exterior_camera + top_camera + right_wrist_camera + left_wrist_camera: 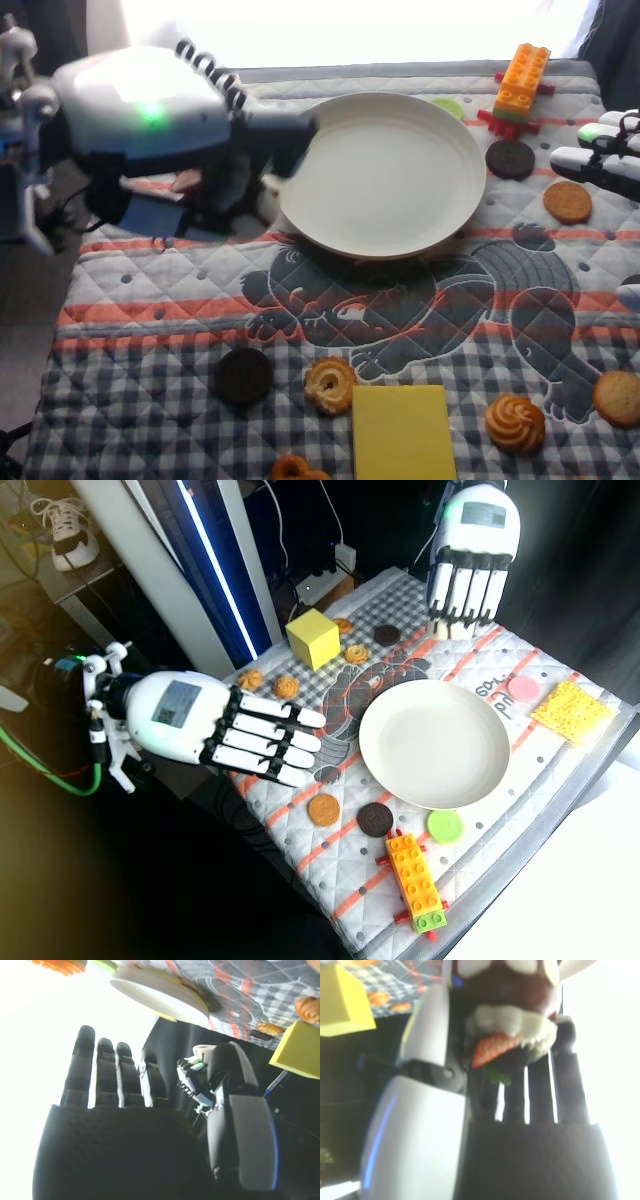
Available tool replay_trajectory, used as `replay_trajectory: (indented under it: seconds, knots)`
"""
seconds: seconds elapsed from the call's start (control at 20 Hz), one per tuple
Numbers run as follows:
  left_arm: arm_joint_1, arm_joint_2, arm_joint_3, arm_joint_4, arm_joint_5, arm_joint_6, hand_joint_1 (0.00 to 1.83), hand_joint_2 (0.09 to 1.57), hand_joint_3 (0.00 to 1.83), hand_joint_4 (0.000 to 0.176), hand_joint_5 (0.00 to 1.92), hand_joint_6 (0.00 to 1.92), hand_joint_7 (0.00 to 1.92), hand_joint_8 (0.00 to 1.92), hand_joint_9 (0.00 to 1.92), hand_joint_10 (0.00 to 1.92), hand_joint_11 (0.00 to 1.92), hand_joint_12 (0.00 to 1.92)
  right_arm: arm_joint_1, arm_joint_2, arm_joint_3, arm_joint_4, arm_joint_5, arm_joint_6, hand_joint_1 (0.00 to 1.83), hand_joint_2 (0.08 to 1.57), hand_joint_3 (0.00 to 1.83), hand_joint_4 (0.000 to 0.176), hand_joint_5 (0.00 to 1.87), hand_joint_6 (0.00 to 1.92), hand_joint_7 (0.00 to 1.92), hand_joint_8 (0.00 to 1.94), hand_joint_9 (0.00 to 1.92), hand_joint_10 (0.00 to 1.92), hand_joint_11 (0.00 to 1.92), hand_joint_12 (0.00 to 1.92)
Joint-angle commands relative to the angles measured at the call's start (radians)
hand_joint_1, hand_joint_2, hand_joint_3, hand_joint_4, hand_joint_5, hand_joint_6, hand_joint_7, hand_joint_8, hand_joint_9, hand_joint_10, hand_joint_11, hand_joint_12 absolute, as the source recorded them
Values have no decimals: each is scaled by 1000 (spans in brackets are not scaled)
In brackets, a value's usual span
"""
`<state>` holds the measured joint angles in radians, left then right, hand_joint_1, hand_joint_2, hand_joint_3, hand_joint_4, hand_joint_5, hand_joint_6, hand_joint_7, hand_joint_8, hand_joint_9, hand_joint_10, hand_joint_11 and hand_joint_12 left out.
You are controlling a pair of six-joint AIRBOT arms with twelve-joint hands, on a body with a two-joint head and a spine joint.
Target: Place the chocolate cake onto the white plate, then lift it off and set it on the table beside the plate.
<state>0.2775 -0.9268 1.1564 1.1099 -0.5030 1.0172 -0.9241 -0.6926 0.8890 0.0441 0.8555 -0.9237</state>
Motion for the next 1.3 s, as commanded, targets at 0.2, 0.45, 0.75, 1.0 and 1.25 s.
replay_trajectory:
  seconds: [0.2, 0.45, 0.75, 1.0, 1.25]
  knots:
    - [-37, -82, 72, -43, -5, -1, 1078, 1339, 34, 9, 495, 1664, 613, 1664, 496, 1847, 571, 1920, 9, 2, 6, 15, 115, 3, 432, 1221, 5, 56, 0, 0, 0, 0, 0, 0, 0, 243]
    - [-55, -209, 167, -47, 38, -1, 1412, 1337, 22, 15, 183, 1826, 416, 1792, 536, 1792, 476, 1921, 9, 2, 9, 15, 115, 3, 432, 1221, 0, 83, 0, 0, 0, 0, 0, 0, 0, 202]
    - [-54, -323, 247, -51, 79, -1, 1434, 1351, 13, 0, 100, 1921, 362, 1784, 583, 1871, 905, 1921, 8, 2, 13, 15, 115, 3, 449, 1224, 0, 44, 0, 0, 0, 0, 0, 0, 15, 7]
    - [-43, -401, 296, -46, 100, -1, 1430, 1358, 8, 0, 107, 1815, 366, 1801, 531, 1846, 416, 1921, 8, 2, 16, 15, 115, 3, 426, 1231, 1, 22, 0, 0, 0, 0, 0, 0, 19, 20]
    - [-31, -450, 329, -50, 104, -1, 1147, 1185, 0, 20, 1, 982, 0, 751, 10, 1037, 1, 1610, 5, 3, 16, 15, 115, 7, 426, 1254, 0, 1, 0, 0, 0, 0, 0, 0, 5, 352]
